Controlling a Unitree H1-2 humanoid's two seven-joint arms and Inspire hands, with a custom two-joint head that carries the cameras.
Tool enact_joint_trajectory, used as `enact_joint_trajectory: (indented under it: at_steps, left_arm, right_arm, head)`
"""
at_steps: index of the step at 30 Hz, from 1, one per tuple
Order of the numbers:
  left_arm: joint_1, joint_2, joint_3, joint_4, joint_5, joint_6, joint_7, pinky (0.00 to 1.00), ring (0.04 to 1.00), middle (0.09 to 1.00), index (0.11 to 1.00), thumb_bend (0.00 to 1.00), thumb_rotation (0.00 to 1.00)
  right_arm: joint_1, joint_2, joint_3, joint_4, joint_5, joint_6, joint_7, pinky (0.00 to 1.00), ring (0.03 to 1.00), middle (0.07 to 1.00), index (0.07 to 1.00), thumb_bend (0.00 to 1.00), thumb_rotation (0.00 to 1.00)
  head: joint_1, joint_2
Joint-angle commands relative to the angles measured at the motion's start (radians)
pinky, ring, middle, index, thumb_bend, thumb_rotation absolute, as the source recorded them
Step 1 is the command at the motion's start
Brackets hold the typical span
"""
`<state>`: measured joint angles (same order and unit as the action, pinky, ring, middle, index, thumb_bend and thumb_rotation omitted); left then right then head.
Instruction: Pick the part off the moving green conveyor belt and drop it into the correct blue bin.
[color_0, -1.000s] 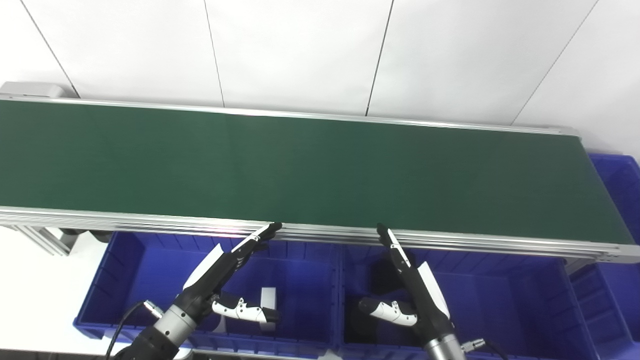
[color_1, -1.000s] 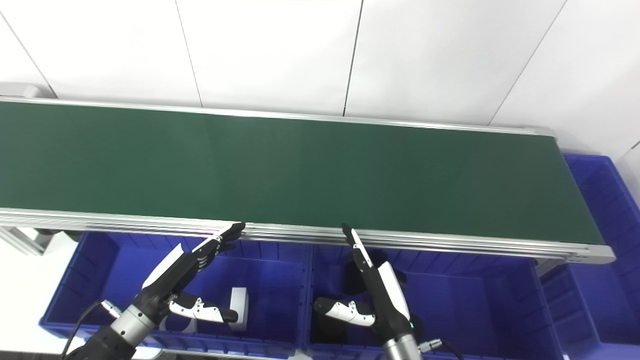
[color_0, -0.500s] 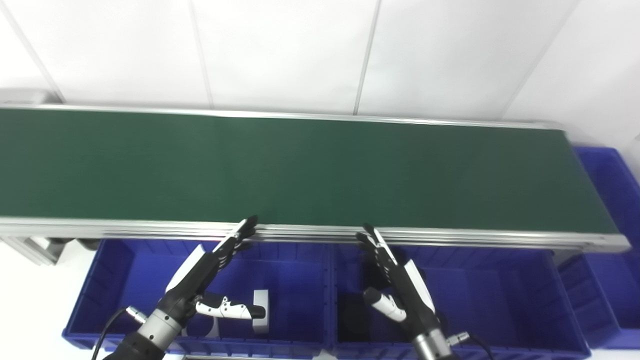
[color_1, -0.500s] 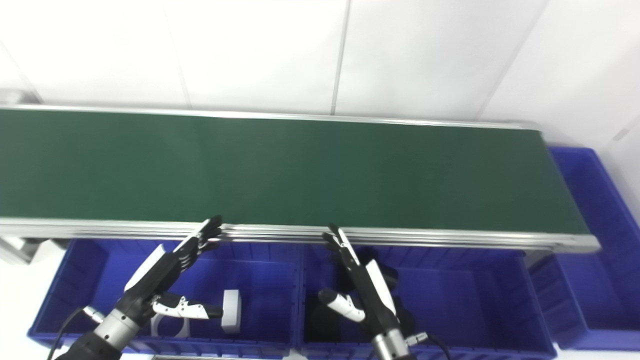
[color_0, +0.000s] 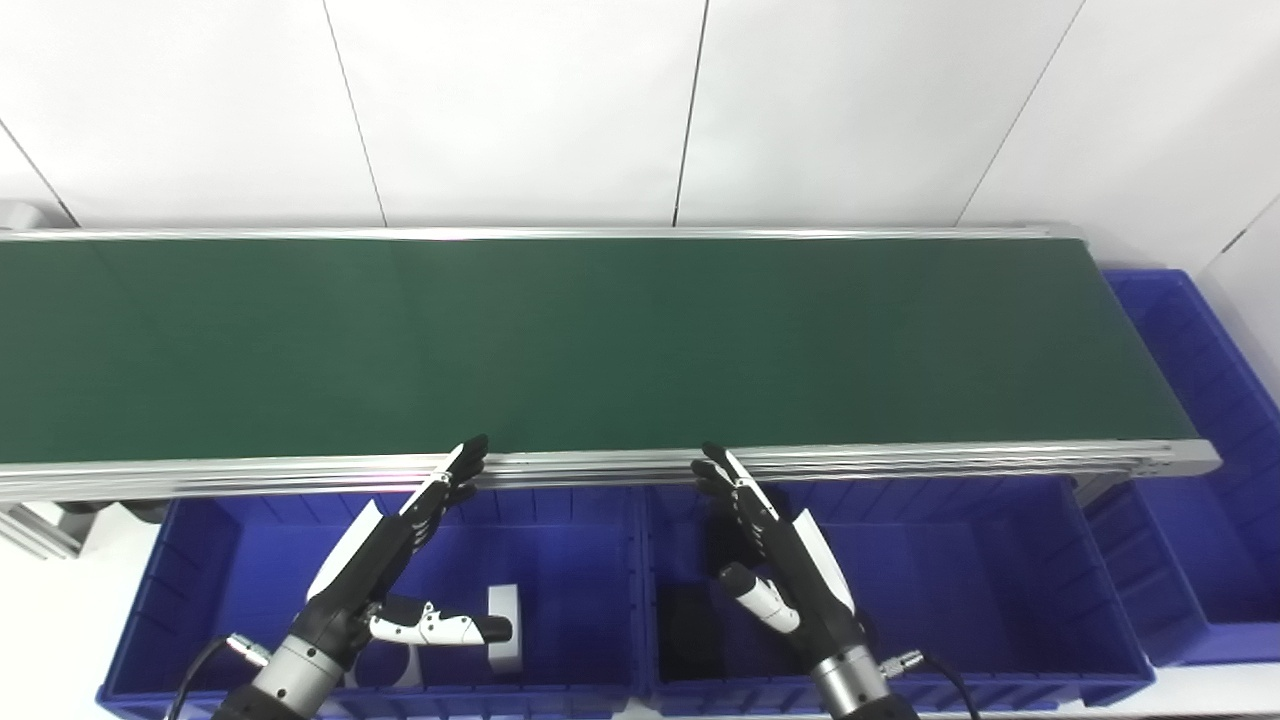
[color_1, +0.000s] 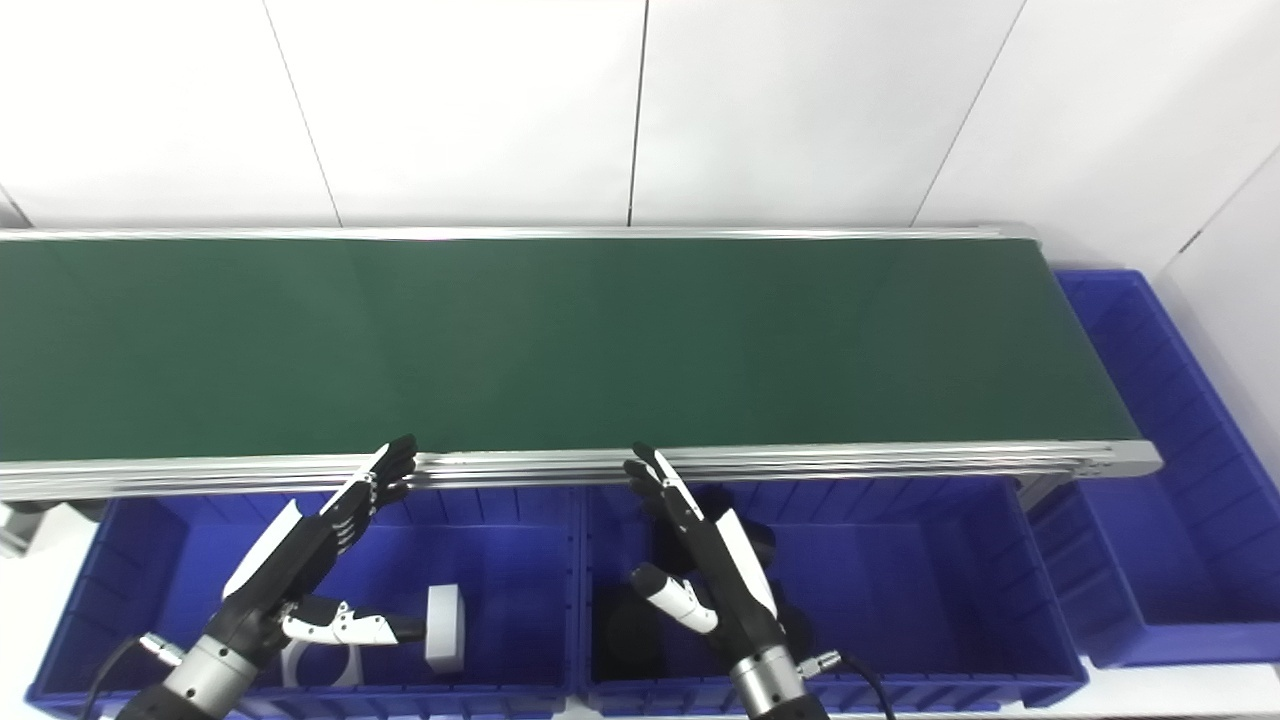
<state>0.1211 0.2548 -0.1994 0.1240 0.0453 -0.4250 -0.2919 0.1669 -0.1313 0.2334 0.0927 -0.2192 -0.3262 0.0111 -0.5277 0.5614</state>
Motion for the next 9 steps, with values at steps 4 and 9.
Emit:
enact_joint_trajectory:
  at_steps: [4,9]
  left_arm:
    - [-0.010,-0.008,0.001,-0.024,0.001,-0.018,0.004,0.93,0.982,1.000,1.000,0.83,0.24]
    - [-0.007,-0.013,0.000,-0.026,0.015,-0.018,0.008,0.94,0.988,1.000,1.000,0.84,0.24]
  right_arm:
    - [-0.002,-0.002,-0.011,-0.038,0.015,-0.045,0.011,0.87,0.892,0.908,0.971,0.90,0.96]
    - [0.001,-0.009,-0.012,-0.043,0.019,-0.043,0.024,0.89,0.896,0.910,0.971,0.90,0.94]
  head:
    - [0.010,0.000]
    - [0.041,0.001]
